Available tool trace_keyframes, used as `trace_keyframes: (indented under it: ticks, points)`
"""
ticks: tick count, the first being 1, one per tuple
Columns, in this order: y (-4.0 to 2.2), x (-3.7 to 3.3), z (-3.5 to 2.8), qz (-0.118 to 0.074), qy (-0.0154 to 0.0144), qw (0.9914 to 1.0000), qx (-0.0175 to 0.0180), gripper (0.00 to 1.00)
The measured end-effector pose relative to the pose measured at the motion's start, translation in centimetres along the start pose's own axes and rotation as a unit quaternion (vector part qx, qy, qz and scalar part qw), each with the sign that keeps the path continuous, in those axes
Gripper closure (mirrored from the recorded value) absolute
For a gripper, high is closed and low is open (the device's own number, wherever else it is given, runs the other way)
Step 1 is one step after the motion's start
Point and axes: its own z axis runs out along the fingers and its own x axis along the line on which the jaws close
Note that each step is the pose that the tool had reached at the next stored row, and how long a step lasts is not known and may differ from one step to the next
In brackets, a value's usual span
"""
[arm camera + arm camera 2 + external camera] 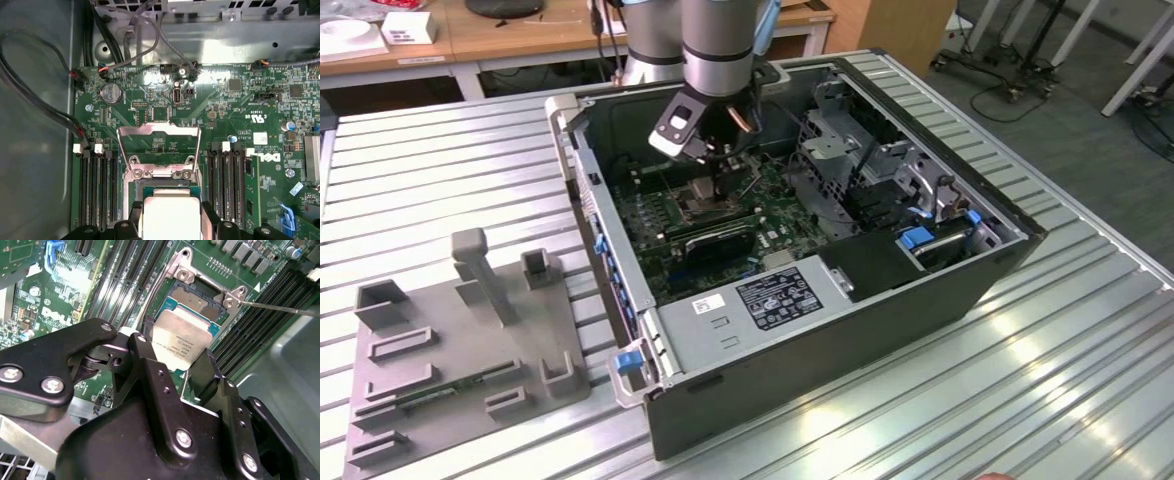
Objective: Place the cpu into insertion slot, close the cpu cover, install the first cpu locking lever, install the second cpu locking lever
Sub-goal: 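Place the cpu into insertion slot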
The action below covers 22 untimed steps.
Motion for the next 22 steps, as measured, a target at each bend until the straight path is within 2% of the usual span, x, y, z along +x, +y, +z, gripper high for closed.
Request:
trace_keyframes:
  ticks: [8, 17, 22]
  points:
    - [-0.44, 0.00, 0.29, 0.000, 0.0003, 1.00000, -0.0004, 0.46]
    - [-0.46, -0.02, 0.61, 0.000, 0.0003, 1.00000, -0.0004, 0.46]
    - [-0.48, 0.10, 0.84, 0.000, 0.0012, 1.00000, -0.0005, 0.46]
